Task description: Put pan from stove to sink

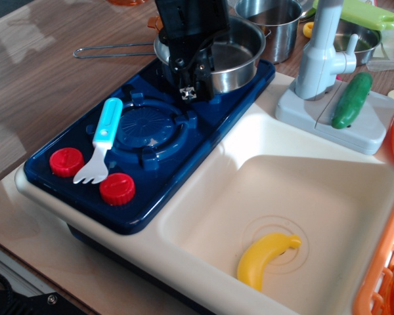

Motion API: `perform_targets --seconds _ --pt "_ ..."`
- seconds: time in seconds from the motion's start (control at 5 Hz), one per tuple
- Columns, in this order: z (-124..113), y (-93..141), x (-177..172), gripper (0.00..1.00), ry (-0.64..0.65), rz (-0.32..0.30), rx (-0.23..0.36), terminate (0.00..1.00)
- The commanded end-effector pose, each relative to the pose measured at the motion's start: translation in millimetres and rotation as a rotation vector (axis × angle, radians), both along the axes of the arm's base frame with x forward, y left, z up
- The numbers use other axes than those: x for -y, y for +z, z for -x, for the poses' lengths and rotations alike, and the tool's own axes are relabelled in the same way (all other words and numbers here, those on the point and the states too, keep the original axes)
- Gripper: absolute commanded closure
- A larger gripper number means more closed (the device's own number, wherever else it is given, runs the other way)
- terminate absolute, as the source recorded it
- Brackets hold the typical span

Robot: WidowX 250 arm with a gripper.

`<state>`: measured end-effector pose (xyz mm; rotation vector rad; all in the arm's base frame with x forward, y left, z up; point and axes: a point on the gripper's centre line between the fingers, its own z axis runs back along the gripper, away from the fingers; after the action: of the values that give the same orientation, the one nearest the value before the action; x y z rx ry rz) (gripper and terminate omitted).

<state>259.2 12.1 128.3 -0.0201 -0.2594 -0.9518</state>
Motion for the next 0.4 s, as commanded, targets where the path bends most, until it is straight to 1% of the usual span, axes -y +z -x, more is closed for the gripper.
perform_targets --seconds 0.0,0.2 --pt "4 19 9 1.00 0.065 -0.030 0.040 0.00" --pt "16 36 24 1.00 0.129 -0.052 0.031 0.00"
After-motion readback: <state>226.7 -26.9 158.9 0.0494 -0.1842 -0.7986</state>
